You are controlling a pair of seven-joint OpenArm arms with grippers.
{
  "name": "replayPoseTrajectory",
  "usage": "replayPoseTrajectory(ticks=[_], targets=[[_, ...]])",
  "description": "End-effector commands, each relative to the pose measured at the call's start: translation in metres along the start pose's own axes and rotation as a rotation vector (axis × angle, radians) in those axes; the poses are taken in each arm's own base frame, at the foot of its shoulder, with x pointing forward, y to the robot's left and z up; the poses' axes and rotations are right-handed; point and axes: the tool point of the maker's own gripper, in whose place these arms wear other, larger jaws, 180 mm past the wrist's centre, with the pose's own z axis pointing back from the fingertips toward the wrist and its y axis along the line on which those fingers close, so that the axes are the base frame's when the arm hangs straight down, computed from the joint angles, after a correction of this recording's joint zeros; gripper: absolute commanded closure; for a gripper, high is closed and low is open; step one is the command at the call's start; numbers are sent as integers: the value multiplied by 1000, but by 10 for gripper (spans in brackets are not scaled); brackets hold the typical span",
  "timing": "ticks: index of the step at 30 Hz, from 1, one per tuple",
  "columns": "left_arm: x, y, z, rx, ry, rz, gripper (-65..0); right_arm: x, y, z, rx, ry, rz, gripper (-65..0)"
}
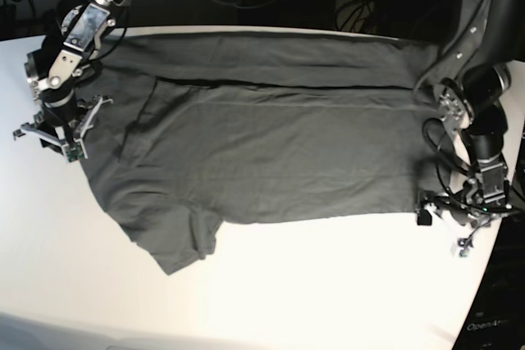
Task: Fold the T-shirt properly
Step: 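Lower the right gripper to the hem corner by the sleeve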
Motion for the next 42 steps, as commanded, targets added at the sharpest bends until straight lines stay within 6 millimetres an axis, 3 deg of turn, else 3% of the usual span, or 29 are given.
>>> replayPoseTrajectory(ticks=[1, 12, 23, 25, 29, 34, 37, 42], targets=[[27, 10, 7, 18, -64, 7, -590, 11, -11, 1, -33, -41, -2, -183], [8, -3, 1, -17, -56, 50, -590, 12, -11, 1, -32, -42, -1, -183], [7, -7, 0, -29, -59, 64, -580, 13, -12, 2, -35, -45, 1, -183], [7, -6, 0, -26, -59, 63, -517, 13, -12, 2, -35, -45, 1, -183], [7, -4, 1, -23, -59, 63, -290, 12, -12, 1, -34, -44, 1, -183], [8, -3, 1, -20, -63, 62, -75, 13, -12, 1, -33, -45, 2, -183], [9, -3, 1, -19, -64, 62, -25, 13, -11, 1, -31, -45, 2, -183], [9, -2, 2, -18, -65, 61, -25, 15, -11, 1, -31, -49, 2, -183]])
